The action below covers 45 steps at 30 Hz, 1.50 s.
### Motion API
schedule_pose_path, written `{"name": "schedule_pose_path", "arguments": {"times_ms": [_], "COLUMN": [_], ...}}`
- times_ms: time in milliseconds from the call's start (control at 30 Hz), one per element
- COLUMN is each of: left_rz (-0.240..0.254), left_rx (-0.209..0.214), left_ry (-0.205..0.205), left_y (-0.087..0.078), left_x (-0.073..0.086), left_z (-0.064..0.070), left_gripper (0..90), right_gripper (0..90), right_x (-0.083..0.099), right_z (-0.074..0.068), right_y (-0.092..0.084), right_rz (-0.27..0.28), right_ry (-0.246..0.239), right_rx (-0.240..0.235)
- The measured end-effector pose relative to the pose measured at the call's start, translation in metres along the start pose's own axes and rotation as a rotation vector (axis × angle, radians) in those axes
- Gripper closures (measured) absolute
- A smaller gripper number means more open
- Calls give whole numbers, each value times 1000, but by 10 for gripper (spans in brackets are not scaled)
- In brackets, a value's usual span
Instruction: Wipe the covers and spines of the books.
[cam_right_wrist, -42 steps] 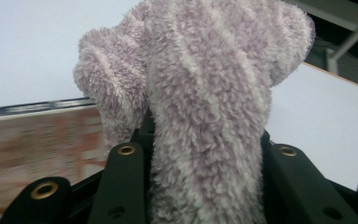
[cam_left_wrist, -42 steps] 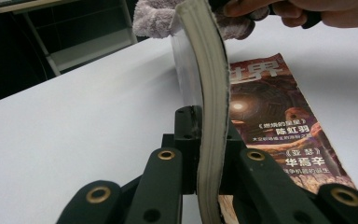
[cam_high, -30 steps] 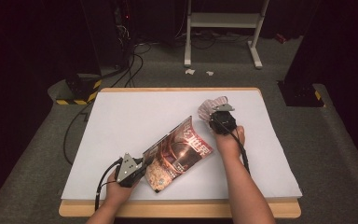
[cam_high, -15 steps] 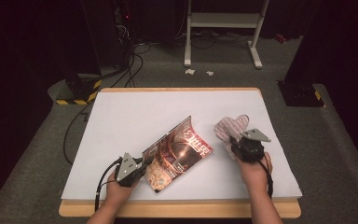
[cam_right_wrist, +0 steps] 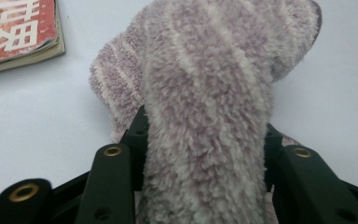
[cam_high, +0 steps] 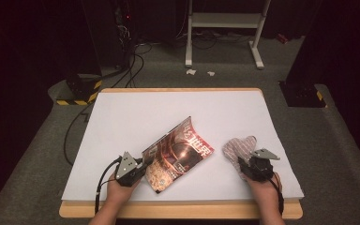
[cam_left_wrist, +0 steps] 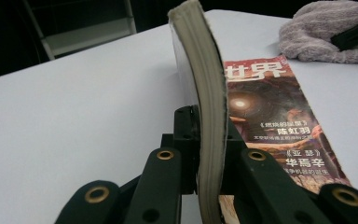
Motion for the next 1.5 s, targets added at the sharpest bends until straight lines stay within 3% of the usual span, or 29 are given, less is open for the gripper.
{"name": "schedule_pose_path", "arguments": {"times_ms": [167,267,400,667,800,1100,1300,1500], "left_rz": [-5,-5,12,53,93,144,172,173], "left_rx": [-15,-35,-50,-62,-64,-120,-197,-310], "left_ry": [-12,-25,-85,-43,-59,-67,-31,42], "left_y": [0,-1,-2,-9,-15,-23,-29,-33], "left_x": [-5,-9,-18,-47,-59,-79,-97,-109], "left_z": [3,6,7,7,-1,-27,-50,-77], "left_gripper": [832,834,835,837,838,839,839,839], "right_gripper": [498,416,385,412,416,426,429,429], "right_x": [-2,-5,-13,-25,-29,-30,-30,-27], "right_z": [-1,0,0,-3,-5,-10,-11,-9], "right_y": [-1,-1,-5,-17,-19,-19,-20,-17], "right_rz": [-1,17,56,126,143,167,178,175], "right_ry": [-18,5,23,45,42,49,53,77], "right_rx": [4,-8,-24,-24,-19,-27,-31,-46]}}
Point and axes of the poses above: each handheld gripper's, and its own axes: y roughly forward along the jaws, x roughly out of its underside, z roughly to its right, the point moved 7 cm from there along y, roughly forward along the jaws, and after that the axes turned 5 degrees about z, right-handed, at the moved point
